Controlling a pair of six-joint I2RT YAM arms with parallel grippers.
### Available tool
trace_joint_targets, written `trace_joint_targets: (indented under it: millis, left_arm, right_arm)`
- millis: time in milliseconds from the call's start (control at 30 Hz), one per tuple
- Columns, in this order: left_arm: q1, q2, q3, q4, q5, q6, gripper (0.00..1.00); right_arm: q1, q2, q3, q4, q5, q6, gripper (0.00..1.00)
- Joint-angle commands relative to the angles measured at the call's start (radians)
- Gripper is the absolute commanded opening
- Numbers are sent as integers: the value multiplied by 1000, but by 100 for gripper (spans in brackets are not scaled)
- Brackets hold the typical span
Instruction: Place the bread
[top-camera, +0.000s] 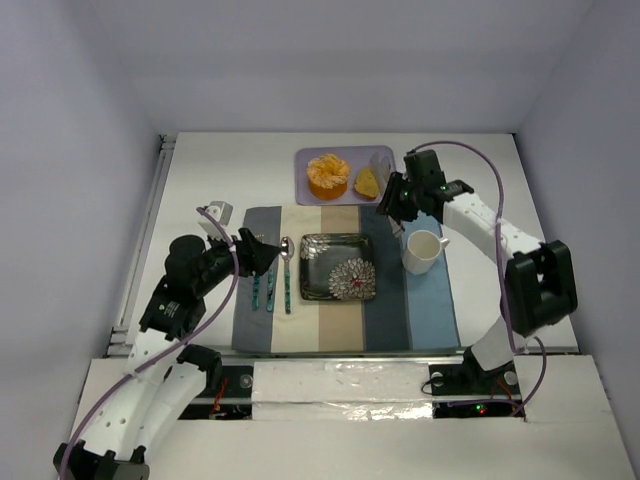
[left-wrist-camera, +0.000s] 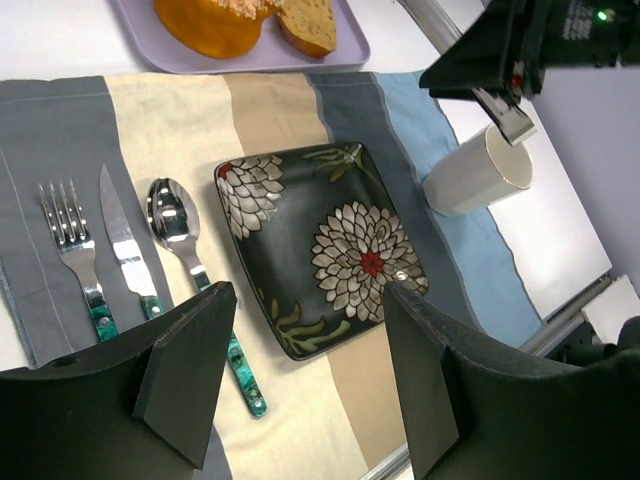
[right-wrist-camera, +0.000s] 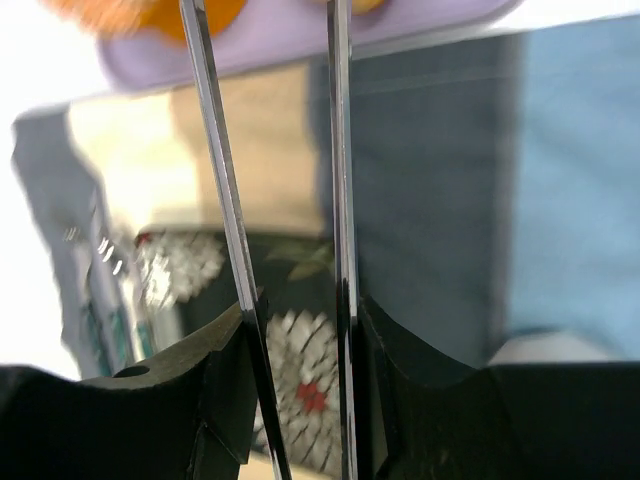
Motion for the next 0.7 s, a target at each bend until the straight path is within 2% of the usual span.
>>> trace_joint_targets:
  millis: [0,233,367,667]
  left_arm:
    - [-7,-33,-5,24,-19,10,58]
    - [-7,-89,-11,33,1,15,58]
    - [-35,-105,-11,27,-17,12,58]
    - [-44,-112,-6,19,-30,10,58]
  right_arm:
    - [-39,74,130,-95,30,-47,43]
    - [-74,197,266,-225,47,-59,43]
    - [-85,232,292,-242,27,-56,43]
    - [-85,272,247,-184,-66,-50,44]
